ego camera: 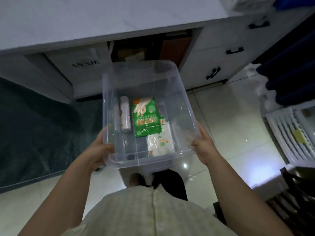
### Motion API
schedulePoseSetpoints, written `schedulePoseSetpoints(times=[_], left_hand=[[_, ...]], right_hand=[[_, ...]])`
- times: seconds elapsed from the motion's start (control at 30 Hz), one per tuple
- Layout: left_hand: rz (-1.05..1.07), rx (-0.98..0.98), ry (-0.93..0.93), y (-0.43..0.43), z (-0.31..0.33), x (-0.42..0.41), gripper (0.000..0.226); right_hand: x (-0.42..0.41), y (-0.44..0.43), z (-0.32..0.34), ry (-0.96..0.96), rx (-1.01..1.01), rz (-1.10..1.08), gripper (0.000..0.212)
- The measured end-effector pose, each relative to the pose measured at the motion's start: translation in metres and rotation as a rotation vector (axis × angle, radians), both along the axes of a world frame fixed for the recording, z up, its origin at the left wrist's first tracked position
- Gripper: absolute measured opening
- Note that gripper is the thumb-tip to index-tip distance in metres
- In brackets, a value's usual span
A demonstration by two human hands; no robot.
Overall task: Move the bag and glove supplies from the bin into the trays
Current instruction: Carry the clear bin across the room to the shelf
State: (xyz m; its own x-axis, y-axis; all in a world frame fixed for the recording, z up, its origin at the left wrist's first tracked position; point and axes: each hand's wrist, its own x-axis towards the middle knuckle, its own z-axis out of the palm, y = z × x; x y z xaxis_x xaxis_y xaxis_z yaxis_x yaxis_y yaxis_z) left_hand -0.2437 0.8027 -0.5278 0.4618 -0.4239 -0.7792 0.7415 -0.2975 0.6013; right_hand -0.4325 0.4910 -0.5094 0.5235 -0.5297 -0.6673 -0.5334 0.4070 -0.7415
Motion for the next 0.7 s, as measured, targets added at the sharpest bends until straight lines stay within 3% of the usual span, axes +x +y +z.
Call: schedulePoseSetpoints(times=[0.17, 0.43, 0.7], left_hand=[[-0.159, -0.102, -0.087, -0.071, 0.037, -0.023, 0.102], [-0.212, -0.301, -0.226, -0.222, 0.124, -0.086, 0.106], [-0.348, -0.643, -0.335, -0.379, 0.202, -0.163, 0.091]], right_hand=[[-0.070, -0.030, 0.040, -0.050, 0.023, -0.282, 0.088], [-0.168, -0.123, 0.105, -0.221, -0.074, -0.439, 0.080], [-0.253, -0.242, 0.178, -0.635, -0.334, -0.631, 0.076]])
